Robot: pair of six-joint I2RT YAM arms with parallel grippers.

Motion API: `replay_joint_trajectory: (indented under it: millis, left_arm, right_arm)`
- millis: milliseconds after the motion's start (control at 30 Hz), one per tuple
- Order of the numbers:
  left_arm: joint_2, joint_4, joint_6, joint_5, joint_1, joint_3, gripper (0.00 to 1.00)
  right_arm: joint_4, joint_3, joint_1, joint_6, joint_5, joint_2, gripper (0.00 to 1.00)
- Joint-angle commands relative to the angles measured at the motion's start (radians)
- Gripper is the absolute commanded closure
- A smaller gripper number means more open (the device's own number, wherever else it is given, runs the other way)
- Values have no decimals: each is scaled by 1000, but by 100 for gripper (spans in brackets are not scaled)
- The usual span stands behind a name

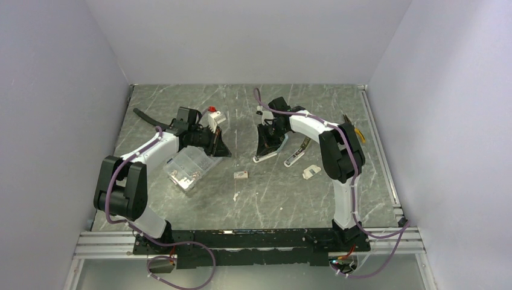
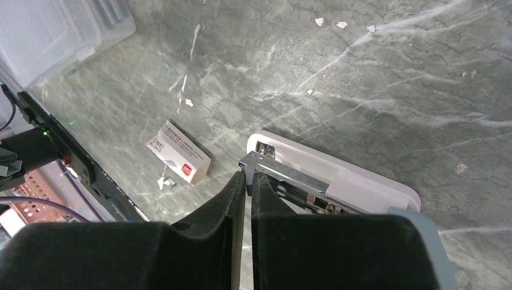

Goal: Load the staples into the stapler
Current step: Install the staple into the stapler.

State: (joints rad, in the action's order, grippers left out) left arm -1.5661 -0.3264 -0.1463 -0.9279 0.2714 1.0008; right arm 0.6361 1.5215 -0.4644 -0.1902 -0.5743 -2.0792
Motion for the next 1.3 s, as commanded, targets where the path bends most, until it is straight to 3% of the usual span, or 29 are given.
replay_joint_trajectory:
  millis: [0, 733, 1267]
  left_arm:
    - [20, 9, -42, -40, -4, 5, 91]
    - [18, 5, -42, -52, -4, 10, 92]
    - [18, 8, -50, -46, -4, 7, 92]
  right_arm:
    - [3, 31, -3, 9, 19, -2, 100]
    - [30, 58, -2, 23, 55, -26, 100]
    - [-22, 6, -6, 5, 7, 61, 100]
